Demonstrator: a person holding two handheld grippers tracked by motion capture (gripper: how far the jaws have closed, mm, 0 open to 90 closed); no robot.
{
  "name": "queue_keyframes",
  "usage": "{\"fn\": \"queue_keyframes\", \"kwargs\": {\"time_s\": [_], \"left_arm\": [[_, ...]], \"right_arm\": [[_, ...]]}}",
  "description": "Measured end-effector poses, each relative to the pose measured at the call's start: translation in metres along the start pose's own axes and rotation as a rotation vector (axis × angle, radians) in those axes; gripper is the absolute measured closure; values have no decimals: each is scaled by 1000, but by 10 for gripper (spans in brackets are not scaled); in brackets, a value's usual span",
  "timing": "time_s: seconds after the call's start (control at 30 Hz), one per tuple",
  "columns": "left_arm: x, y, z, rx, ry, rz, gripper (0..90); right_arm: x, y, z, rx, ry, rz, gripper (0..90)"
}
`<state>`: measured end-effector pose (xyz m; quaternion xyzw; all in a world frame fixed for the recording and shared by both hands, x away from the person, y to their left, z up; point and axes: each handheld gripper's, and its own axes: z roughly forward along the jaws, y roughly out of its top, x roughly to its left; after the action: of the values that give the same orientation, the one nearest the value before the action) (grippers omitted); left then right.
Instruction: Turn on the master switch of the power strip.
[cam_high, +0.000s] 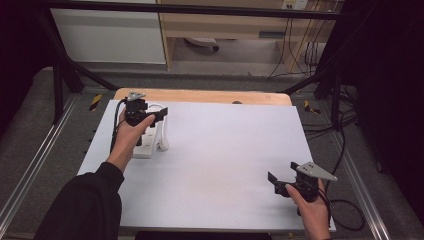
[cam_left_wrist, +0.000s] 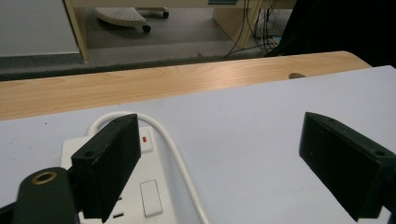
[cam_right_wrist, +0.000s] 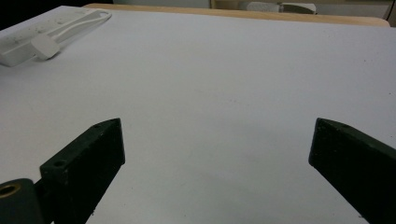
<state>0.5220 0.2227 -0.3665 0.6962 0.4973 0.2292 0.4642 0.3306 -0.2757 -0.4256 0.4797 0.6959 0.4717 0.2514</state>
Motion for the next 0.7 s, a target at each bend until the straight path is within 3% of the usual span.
{"fn": "queue_keyframes", "kwargs": {"time_s": [0.33, 0.7], "left_arm": [[-8, -7, -21, -10, -14, -2, 93], [-19, -23, -45, -14, -57, 30, 73]], "right_arm": [[-1, 0, 2, 6, 2, 2, 40], [1, 0, 2, 6, 5, -3, 40]]}}
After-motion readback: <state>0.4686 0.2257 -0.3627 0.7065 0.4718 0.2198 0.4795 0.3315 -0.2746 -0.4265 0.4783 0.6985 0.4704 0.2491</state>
